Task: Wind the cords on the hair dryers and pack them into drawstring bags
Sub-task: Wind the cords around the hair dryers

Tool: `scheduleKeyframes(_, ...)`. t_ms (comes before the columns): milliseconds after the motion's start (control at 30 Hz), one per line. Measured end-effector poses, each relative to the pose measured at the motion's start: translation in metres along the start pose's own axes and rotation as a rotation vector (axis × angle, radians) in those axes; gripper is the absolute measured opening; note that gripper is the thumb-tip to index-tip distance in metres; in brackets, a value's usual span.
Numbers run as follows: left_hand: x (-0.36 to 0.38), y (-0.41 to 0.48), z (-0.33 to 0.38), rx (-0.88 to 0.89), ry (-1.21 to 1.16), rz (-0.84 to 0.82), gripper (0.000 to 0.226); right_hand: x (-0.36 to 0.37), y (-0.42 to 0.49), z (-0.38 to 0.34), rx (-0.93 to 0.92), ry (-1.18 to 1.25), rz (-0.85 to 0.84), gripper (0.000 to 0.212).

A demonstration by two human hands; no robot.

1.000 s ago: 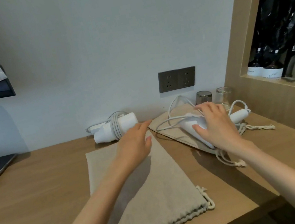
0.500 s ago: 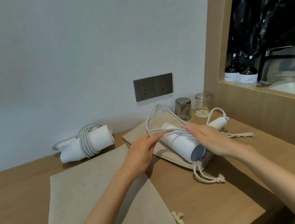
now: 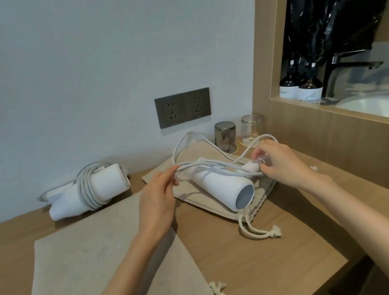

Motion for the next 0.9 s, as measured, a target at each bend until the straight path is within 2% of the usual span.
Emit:
scheduleKeyframes(167,-0.006,0.003,0.002,-0.059,-0.021,0.077,0.036,0.012,0.001,-0.009,-0.156,-0.137,-0.249,0.042)
scheduleKeyframes(300,-0.011,0.001,0.001,-0.069,-0.071,0.085,0.034,0.023,0.001,-0.024,-0.241,-0.315,-0.298,0.045)
scheduleKeyframes(367,-0.015,0.002,-0.001,-0.087,-0.102,0.093,0.03,0.024,-0.001,-0.032,-0.326,-0.391,-0.25,0.044)
scheduleKeyframes(533,-0.031,0.009,0.0,-0.072,-0.142,0.129,0.028,0.003,-0.002,-0.064,-0.542,-0.78,0.099,0.03)
scheduleKeyframes(633,-0.039,0.009,0.009,0.001,-0.07,0.153,0.025,-0.018,-0.003,-0.079,-0.592,-0.718,0.11,0.034)
scheduleKeyframes(700,-0.047,0.005,0.016,0.027,0.016,0.27,0.025,-0.03,-0.008,-0.093,-0.599,-0.65,0.078,0.035)
scheduleKeyframes(767,-0.057,0.001,0.028,0.084,0.0,0.364,0.023,-0.037,-0.012,-0.106,-0.528,-0.503,0.011,0.032)
scheduleKeyframes(833,-0.062,0.001,0.043,0.168,-0.117,0.319,0.021,-0.042,-0.013,-0.112,-0.425,-0.378,-0.025,0.036)
scheduleKeyframes(900,-0.066,0.002,0.055,0.172,-0.234,0.198,0.016,-0.047,-0.014,-0.118,-0.343,-0.287,-0.027,0.045)
Point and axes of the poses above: each hand's wrist, its own y-axis towards the middle knuckle, its own x-axis out of the palm, z = x × y, the point moved 6 cm from there along y, towards the middle knuckle, and after that the axes turned 1 degree about z, right-handed, at the moved point
